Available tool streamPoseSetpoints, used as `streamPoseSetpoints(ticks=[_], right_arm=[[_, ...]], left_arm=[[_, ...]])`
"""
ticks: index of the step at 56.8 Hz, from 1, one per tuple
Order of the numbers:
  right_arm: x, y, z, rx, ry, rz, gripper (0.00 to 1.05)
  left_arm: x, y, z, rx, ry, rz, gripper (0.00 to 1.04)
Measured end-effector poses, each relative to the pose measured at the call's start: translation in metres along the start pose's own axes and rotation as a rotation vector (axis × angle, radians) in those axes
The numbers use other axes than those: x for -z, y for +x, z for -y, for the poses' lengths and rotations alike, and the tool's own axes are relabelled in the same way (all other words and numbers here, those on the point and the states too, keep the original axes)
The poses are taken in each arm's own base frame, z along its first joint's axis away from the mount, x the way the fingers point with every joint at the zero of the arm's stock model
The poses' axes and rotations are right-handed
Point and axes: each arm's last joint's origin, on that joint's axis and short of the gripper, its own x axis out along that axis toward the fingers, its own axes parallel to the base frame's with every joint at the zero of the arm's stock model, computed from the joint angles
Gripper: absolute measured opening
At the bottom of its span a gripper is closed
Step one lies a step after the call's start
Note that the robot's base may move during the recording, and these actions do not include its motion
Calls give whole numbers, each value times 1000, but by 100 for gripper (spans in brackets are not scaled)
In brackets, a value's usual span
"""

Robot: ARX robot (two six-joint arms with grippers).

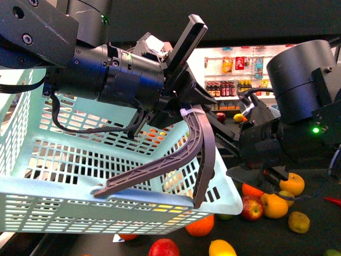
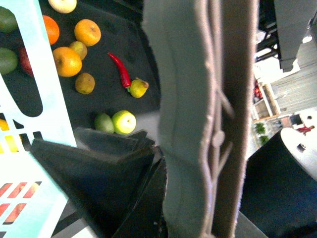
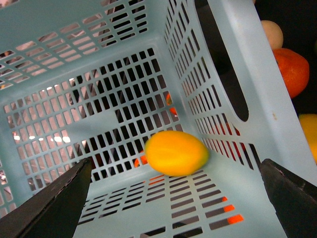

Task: Pick lemon from shelf

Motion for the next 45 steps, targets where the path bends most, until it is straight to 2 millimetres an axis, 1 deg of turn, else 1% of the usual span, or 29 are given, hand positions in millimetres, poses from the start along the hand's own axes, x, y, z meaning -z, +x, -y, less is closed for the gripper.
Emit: streamPoseSetpoints(ticks=[5,9,12,13,14,19,22,23,25,26,28,29,33,34,36,37,41,42,45], right_arm=[[-13,-8,11,-14,18,39,102],[-34,-22,21,-31,13,119,102],[-52,-36,32,-12,-10,208,102],[-55,-38,34,-8,-15,222,102],[-62,-43,41,1,-24,254,102],[-75,-53,62,66,-61,324,102],[-79,-55,83,105,-82,342,102],[-79,-54,94,128,-95,338,102],[-76,-51,113,161,-106,316,102],[-75,-51,116,164,-107,311,102],[-67,-45,137,186,-101,271,102],[-64,-44,141,191,-100,261,102],[-44,-34,170,230,-98,191,102],[-40,-33,174,234,-97,179,102],[-24,-27,190,239,-92,127,102],[-22,-26,191,239,-91,122,102],[1,-17,208,244,-102,61,102],[3,-16,208,242,-106,57,102],[17,-9,214,234,-138,25,102]], left_arm=[[0,1,1,4,8,-1,9],[0,1,1,-1,6,3,9],[0,1,0,-6,-1,4,9],[0,0,0,-7,-2,5,9],[0,0,0,-7,-2,5,9],[0,0,0,-6,-1,4,9],[0,0,0,-5,0,4,9],[0,0,0,-6,0,4,9],[0,1,0,-6,0,4,9],[0,0,0,-7,0,5,9],[0,0,0,-7,-2,5,9],[0,0,0,-6,-2,4,9],[0,0,0,-6,-1,4,9],[0,0,0,-6,0,4,9],[0,0,0,-6,0,4,9],[0,0,0,-6,0,4,9],[0,0,0,-6,-1,4,9],[0,0,0,-6,-1,4,9],[0,0,0,-6,-1,4,9]])
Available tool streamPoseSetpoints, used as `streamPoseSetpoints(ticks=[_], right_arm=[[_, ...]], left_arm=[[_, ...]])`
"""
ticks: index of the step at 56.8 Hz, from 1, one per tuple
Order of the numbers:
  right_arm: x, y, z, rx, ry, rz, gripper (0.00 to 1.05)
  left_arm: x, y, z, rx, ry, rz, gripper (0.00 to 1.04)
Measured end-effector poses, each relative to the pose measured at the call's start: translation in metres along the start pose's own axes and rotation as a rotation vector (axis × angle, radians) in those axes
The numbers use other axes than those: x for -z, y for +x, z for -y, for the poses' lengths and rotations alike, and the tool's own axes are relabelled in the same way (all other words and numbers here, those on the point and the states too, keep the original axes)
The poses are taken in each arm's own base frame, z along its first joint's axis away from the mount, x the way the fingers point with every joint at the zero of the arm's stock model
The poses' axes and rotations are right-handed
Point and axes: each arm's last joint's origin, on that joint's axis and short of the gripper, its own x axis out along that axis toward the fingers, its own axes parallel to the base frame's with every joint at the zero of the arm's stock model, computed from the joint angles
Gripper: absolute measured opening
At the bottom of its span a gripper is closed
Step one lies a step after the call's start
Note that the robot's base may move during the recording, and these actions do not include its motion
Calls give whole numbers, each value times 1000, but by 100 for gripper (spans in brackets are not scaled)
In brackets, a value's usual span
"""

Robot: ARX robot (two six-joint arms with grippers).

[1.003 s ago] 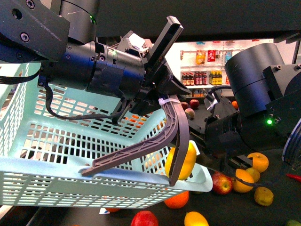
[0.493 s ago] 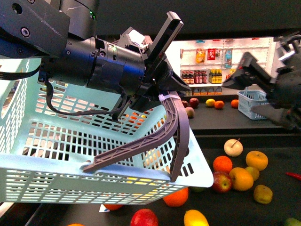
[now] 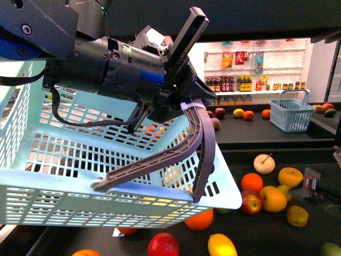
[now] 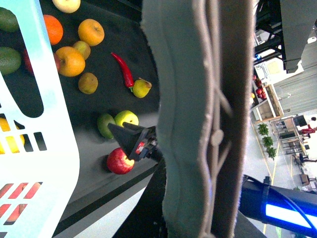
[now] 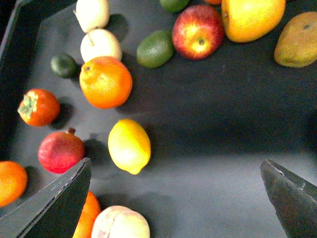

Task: Pick lemon from shelf

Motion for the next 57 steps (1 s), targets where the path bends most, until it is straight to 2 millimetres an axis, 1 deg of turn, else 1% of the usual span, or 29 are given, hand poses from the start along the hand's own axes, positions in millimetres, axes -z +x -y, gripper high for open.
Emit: streamPoseSetpoints(ticks=[3,9,11,18,27,39,48,57], right_arm=[[18,11,-6,-44,-55,-24,102],[47,29,-23,-82,-157,-81,102],[61,36,-32,-106,-207,-108,102],[82,47,-47,-163,-266,-141,102],[95,59,-58,-181,-355,-160,102],[107,83,-65,-149,-423,-170,102],[113,101,-71,-133,-445,-173,102],[113,120,-74,-112,-448,-174,102]], left_arm=[[0,0,0,0,0,0,9],[0,0,0,0,0,0,9],[0,0,0,0,0,0,9],[0,0,0,0,0,0,9],[0,0,0,0,0,0,9],[0,0,0,0,0,0,9],[0,0,0,0,0,0,9],[0,0,0,0,0,0,9]])
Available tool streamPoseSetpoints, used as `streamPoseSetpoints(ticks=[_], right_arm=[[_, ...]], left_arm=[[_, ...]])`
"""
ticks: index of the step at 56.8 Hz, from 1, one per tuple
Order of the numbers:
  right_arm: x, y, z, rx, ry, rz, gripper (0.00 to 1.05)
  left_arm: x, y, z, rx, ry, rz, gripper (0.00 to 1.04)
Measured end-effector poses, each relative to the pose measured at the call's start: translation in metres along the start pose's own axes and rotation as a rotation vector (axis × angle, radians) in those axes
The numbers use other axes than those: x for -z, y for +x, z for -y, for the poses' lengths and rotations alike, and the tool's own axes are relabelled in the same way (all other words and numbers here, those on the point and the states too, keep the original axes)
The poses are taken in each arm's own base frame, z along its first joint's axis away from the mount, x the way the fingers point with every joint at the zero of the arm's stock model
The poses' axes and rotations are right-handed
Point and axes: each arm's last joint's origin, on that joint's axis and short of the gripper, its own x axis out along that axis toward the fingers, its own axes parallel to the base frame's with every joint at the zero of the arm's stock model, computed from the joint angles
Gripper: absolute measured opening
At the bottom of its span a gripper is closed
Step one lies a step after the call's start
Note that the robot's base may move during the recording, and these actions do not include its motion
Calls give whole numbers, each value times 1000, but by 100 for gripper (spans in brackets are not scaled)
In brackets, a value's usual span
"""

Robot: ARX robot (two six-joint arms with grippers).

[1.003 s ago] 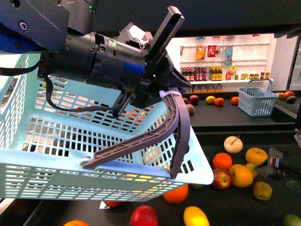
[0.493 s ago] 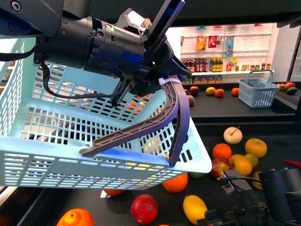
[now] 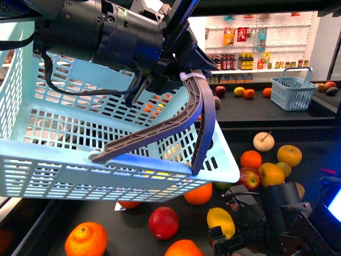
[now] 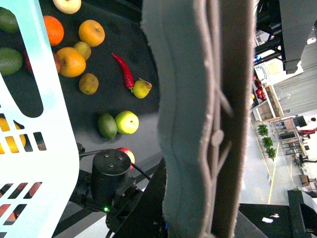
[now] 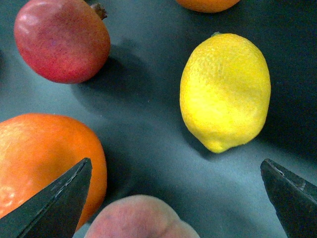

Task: Pick lemon from shelf

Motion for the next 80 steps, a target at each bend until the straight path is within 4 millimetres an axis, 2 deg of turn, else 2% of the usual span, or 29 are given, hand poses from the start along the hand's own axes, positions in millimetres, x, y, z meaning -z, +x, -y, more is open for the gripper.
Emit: streamPoseSetpoints(ticks=[18,32,40,48,57,62,71,80], right_arm=[[-12,34,6,88,19,-12,102],[-14,59,-4,117,13,-34,102],[-13,68,-3,148,-19,-36,73],[-13,67,-1,164,-27,-23,68],[-10,55,9,177,-12,-14,66],[-14,40,19,183,3,5,66],[-31,-1,47,231,7,74,65],[-39,-46,78,286,4,123,65]], left_arm=[[0,0,0,0,0,0,9],[0,0,0,0,0,0,9],[0,0,0,0,0,0,9],[0,0,0,0,0,0,9],[0,0,0,0,0,0,9],[0,0,0,0,0,0,9],[0,0,0,0,0,0,9],[0,0,0,0,0,0,9]])
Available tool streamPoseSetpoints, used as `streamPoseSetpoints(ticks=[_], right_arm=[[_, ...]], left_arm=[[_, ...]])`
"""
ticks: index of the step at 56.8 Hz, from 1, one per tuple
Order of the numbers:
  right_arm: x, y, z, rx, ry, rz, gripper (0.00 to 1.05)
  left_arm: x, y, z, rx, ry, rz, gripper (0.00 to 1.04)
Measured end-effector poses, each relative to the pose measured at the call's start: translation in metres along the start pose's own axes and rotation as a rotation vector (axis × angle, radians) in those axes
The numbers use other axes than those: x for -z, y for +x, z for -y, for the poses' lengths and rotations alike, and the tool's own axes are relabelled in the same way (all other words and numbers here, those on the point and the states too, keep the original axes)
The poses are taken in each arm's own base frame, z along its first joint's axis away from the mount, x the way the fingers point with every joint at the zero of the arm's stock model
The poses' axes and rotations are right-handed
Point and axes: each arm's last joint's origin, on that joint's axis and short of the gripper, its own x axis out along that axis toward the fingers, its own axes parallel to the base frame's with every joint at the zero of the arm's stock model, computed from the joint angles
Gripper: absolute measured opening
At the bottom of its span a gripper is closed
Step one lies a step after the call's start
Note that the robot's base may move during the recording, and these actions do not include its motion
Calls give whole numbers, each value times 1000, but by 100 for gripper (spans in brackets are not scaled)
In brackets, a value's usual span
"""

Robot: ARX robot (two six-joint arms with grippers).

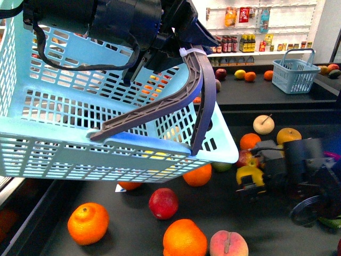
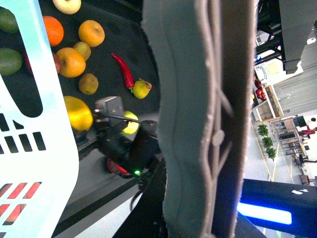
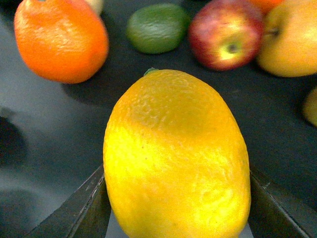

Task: Pick lemon from shelf

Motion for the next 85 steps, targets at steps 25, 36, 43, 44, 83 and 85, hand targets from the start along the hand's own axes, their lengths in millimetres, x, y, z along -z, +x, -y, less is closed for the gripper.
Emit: streamPoseSetpoints(ticks=[25,36,43,44,83,85], right_arm=[[-117,-121,13,-62,127,332,65],[-145,-140,-46,-194,169,375,65],[-145,-139,-77,-244,185,349,65],[-145,-139,-83,-255,188,345,65],[-131,-132,-123,-295,211,252,102],[-136,-143,-111,-263,202,284,102]], left_arm=[[0,0,0,0,0,0,9],[0,0,0,0,0,0,9],[0,0,0,0,0,0,9],[0,0,0,0,0,0,9],[0,0,0,0,-7,-1,9],[0,0,0,0,-8,-1,9]])
